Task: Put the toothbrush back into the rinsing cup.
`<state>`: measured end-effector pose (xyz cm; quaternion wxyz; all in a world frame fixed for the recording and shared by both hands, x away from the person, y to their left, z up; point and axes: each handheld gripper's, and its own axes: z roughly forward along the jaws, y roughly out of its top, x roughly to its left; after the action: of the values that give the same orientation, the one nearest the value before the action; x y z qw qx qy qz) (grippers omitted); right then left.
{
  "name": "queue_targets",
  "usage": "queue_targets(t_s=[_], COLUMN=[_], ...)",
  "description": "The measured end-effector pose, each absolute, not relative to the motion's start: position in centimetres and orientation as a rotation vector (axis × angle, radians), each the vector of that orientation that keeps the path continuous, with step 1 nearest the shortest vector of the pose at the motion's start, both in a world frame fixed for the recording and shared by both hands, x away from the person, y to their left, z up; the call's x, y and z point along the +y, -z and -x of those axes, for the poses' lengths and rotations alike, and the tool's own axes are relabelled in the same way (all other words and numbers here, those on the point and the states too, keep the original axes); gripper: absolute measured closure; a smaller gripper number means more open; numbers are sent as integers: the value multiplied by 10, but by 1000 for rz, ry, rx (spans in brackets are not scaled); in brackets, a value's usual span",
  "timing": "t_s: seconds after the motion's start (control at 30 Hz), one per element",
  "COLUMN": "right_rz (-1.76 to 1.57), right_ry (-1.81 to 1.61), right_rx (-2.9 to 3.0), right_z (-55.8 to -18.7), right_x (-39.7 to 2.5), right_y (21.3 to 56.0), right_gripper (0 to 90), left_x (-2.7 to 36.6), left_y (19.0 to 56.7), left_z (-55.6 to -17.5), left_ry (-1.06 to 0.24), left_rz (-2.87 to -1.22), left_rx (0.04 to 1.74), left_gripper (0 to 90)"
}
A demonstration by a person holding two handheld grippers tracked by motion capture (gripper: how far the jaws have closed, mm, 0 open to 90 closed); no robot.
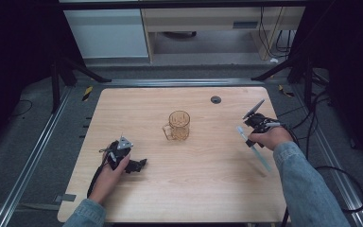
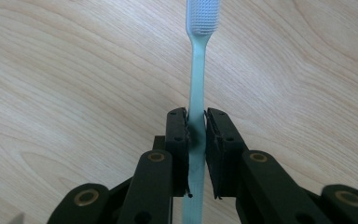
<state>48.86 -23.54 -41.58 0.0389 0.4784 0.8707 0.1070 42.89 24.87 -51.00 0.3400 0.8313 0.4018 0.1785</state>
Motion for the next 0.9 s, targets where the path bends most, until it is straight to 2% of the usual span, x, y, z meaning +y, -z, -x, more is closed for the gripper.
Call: queue_targets(t_s=[0.9], right_rz=[-1226], right_ry=[-670], right_rx=[2649], right_z=[-466], right_x=[-158], right_y=[393], right_gripper=[796], left_x=[249], left_y=[510], left_z=[-429], left_ry=[-463], left_rz=[-2164], left_rx=[1043], left_gripper=[0])
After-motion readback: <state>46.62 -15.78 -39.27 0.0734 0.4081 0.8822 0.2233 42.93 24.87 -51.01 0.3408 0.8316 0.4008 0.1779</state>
